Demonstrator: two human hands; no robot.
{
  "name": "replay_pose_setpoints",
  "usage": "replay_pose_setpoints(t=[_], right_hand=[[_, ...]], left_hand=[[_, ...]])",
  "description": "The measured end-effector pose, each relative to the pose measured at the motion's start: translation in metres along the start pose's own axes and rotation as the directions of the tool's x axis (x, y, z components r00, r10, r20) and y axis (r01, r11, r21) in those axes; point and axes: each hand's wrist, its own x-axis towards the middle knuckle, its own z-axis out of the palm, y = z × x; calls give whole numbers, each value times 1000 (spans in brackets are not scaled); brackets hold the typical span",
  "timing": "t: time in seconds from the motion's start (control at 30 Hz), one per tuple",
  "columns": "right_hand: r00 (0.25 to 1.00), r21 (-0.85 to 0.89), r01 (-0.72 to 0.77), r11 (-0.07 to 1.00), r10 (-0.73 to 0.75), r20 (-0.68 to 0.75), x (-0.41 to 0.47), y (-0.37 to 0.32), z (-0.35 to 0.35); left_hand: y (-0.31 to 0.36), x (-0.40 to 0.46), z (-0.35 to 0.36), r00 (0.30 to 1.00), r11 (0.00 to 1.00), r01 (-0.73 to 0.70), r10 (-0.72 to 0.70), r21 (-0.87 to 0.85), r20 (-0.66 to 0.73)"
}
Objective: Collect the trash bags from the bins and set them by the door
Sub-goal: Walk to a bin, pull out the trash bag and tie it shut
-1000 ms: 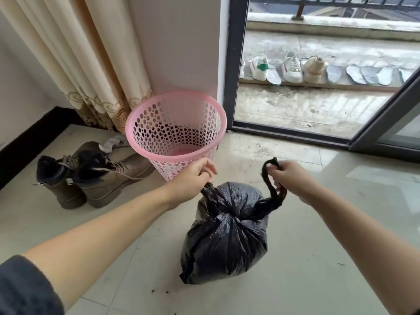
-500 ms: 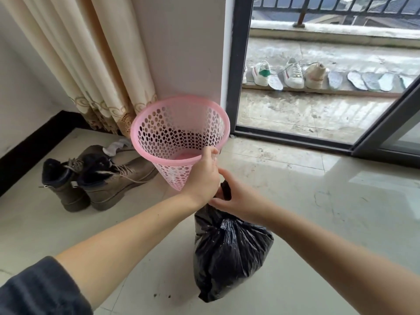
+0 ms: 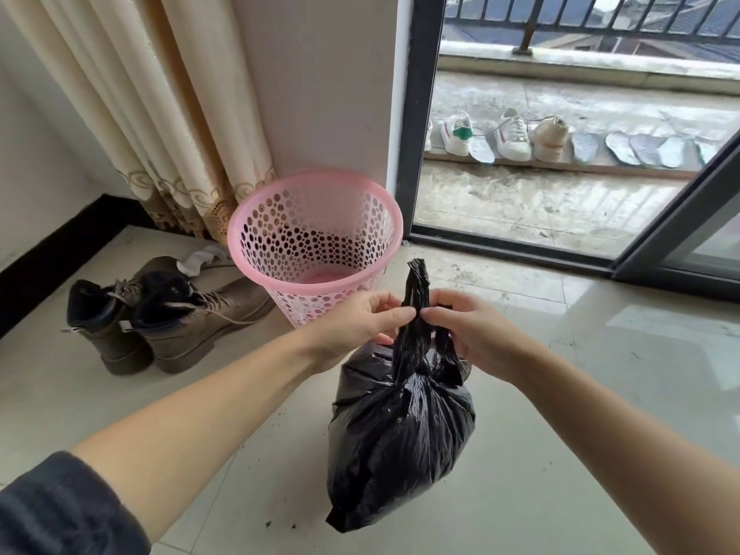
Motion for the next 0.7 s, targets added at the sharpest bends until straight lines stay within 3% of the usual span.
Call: replay_pose_setpoints(t=[0.17,0.3,0.5,0.57,0.63,0.7], right_hand=[[998,-123,34,992,-40,-49,-1,-3,3],[996,-28,3,1000,-6,-93,-2,-7,5],[934,-112,56,992,-92,-346,0,-9,4],[948,-124,133,983,-163,-274,-4,-13,5],[975,-320,137,937,-186,-126,-9,-17,16],[975,-523,104,846,-190,-114,-8,-16,29]], left_hand=[[-3,5,4,976,999,-49,45,-13,-212],[-3,8,7,949,983,-29,-30,-180,-313],[-5,11,13,898,959,-28,-99,-281,-428],[-5,11,16,893,969,-28,-85,-244,-441],[-6,11,18,892,985,-37,-45,-171,-451],[-7,11,21,898,999,-38,23,-24,-440]])
